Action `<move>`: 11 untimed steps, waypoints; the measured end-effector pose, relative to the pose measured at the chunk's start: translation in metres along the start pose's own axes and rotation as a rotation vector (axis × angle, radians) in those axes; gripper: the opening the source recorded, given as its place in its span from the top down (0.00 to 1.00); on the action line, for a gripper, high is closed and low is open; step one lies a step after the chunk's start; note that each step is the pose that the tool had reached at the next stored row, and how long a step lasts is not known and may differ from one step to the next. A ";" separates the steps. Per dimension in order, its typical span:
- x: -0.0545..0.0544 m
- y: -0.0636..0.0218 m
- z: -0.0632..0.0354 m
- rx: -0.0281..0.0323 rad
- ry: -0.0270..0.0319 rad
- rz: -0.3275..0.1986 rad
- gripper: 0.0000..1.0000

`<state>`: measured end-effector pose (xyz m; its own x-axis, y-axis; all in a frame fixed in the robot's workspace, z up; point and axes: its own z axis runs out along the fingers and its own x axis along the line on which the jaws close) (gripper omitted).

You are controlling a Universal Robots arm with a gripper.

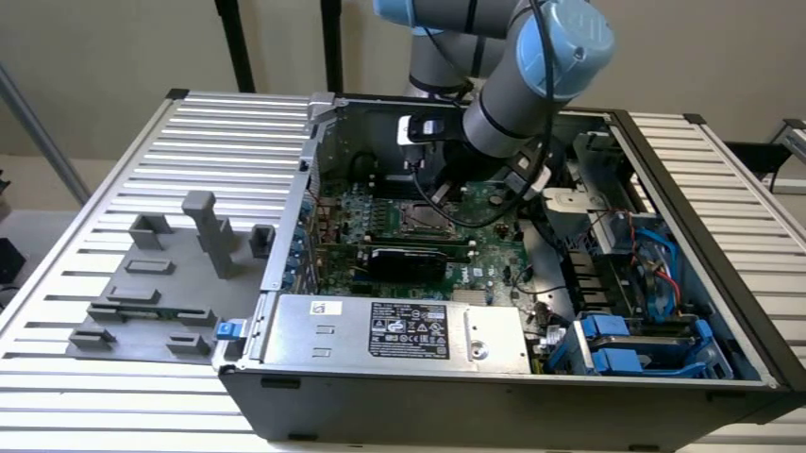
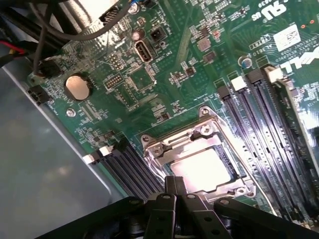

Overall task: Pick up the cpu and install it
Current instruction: 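Install the second cpu locking lever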

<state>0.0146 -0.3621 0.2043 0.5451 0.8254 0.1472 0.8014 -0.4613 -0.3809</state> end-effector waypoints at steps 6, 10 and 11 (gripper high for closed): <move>-0.011 0.0000 -0.0059 0.0000 -0.0002 0.000 0.89; -0.018 -0.0004 -0.0148 -0.0001 -0.0002 0.000 0.89; -0.020 -0.0004 -0.0169 -0.0001 -0.0003 0.000 0.89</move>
<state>0.0074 -0.3842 0.2169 0.5450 0.8255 0.1470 0.8014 -0.4613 -0.3808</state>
